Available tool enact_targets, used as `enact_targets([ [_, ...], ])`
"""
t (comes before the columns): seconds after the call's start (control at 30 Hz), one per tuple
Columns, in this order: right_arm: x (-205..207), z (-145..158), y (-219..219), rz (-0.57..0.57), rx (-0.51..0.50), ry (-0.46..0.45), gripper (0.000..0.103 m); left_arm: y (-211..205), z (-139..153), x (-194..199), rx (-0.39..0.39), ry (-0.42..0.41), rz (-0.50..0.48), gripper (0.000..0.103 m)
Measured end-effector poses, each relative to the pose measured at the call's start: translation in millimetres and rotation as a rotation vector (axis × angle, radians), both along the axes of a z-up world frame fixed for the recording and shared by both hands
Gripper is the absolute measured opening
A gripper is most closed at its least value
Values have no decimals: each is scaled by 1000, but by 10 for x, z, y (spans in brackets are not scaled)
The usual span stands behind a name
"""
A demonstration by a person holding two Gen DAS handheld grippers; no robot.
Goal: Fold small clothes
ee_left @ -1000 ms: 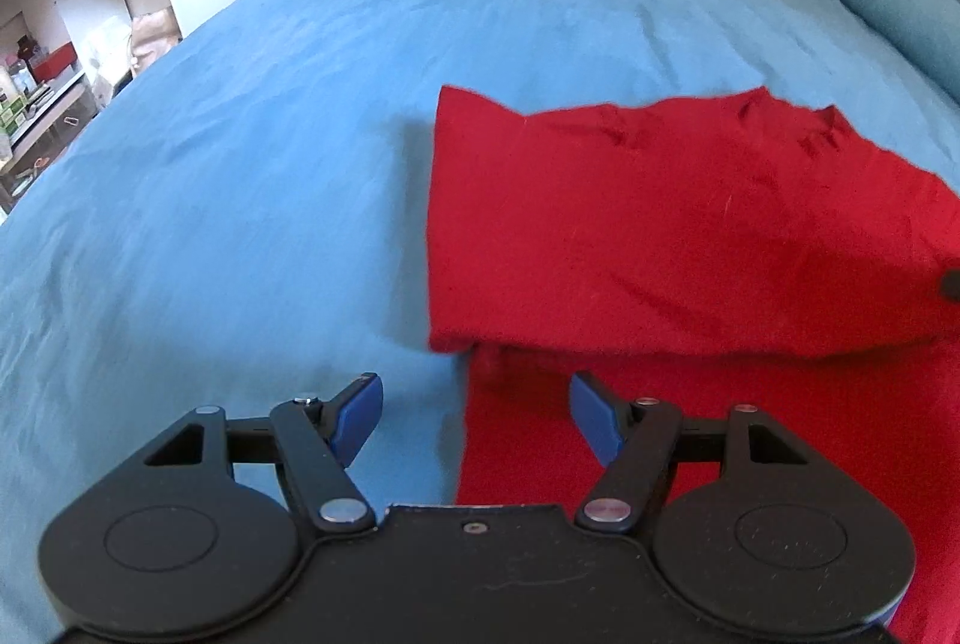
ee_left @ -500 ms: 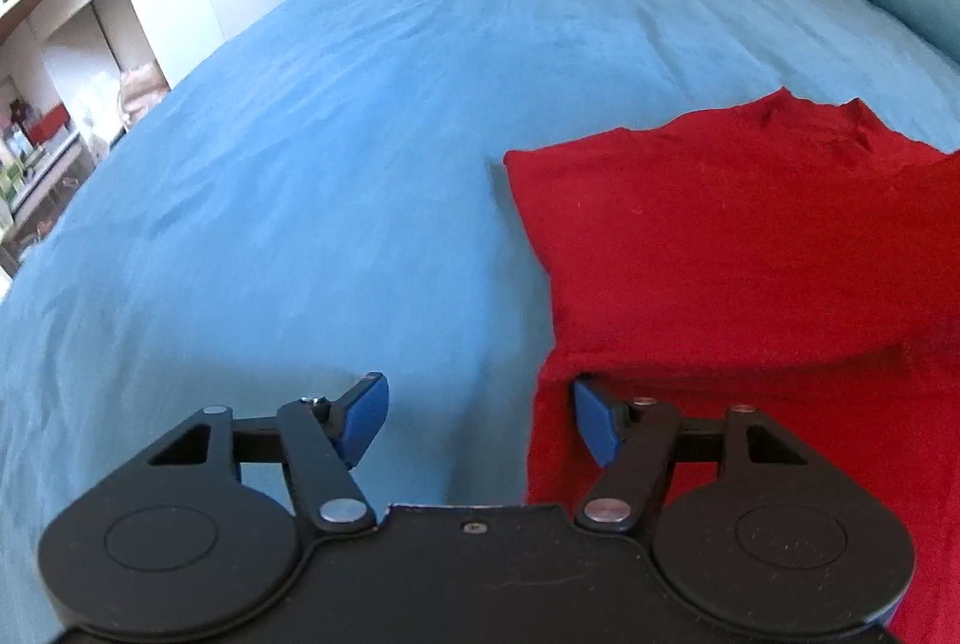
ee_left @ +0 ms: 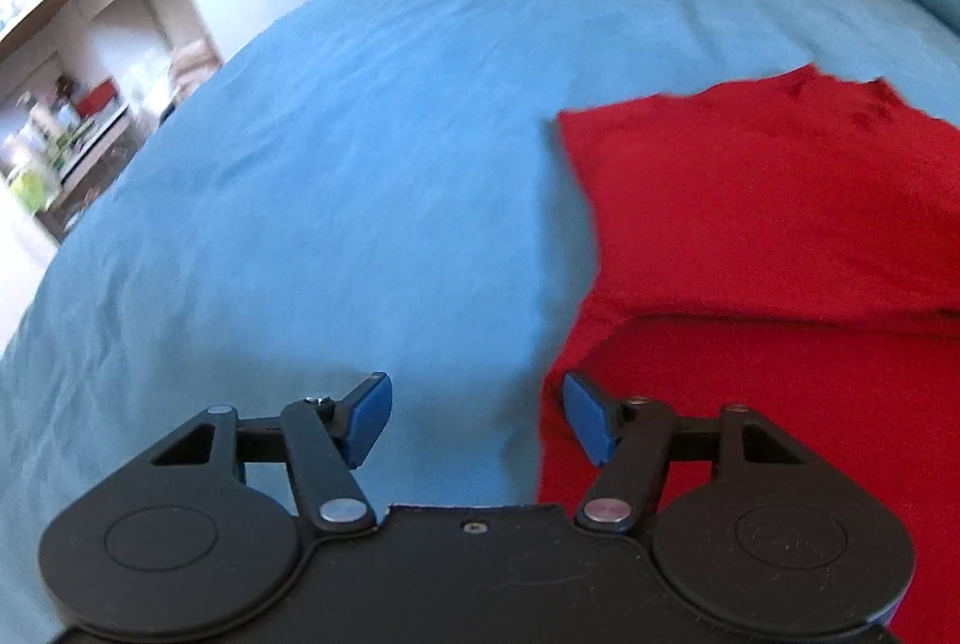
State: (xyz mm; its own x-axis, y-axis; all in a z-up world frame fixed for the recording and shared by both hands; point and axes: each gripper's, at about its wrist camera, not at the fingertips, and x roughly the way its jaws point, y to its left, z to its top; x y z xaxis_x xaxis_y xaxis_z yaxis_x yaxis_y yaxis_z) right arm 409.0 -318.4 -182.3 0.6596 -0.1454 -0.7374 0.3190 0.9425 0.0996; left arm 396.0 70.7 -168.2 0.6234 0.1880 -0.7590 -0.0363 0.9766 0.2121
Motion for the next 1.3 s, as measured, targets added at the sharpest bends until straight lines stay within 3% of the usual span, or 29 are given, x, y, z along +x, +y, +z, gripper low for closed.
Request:
enact_targets([
  [0.03, -42, 25, 19, 9, -22, -6, 69, -52, 77, -37, -6, -18, -28, 68],
  [0.13, -160, 161, 160, 113, -72, -86, 83, -242, 267, -8, -40, -74, -134, 73],
  [0.27, -48, 86, 372, 231, -69, -87, 86, -497, 251, 240, -116, -78, -211, 74],
  [0.43, 64, -217, 338, 150, -80, -32, 98, -646, -80, 454, -159, 6, -191, 74],
  [0.5, -12, -301, 227, 101, -88, -48, 102, -608, -138, 441, -184, -6, -182, 75],
  [0.57, -101, -309, 89, 60, -33, -56, 101, -625, -116, 418, -173, -9, -187, 75],
  [0.63, -148, -182, 66, 55, -45, -71, 101, -632, -90, 373, -171, -14, -184, 74],
  [0.77, -105, 35, 234, 159, -52, -193, 103, -626, -123, 345, -169, -19, -188, 75],
  [0.87, 126, -86, 326, 222, -47, -195, 103, -617, -144, 317, -167, -40, -189, 75],
  [0.97, 395, -338, 262, 220, -43, -135, 103, -627, -184, 309, -168, -75, -190, 75],
  [1.07, 436, -433, 150, 206, -58, -186, 103, -621, -220, 241, -166, -117, -198, 76],
  [1.2, 375, -300, 71, 240, -57, -213, 103, -590, -143, 137, -183, -162, -177, 76],
  [1.3, 117, -57, 30, 258, -29, -288, 103, -538, 94, -48, -193, -208, -148, 76],
])
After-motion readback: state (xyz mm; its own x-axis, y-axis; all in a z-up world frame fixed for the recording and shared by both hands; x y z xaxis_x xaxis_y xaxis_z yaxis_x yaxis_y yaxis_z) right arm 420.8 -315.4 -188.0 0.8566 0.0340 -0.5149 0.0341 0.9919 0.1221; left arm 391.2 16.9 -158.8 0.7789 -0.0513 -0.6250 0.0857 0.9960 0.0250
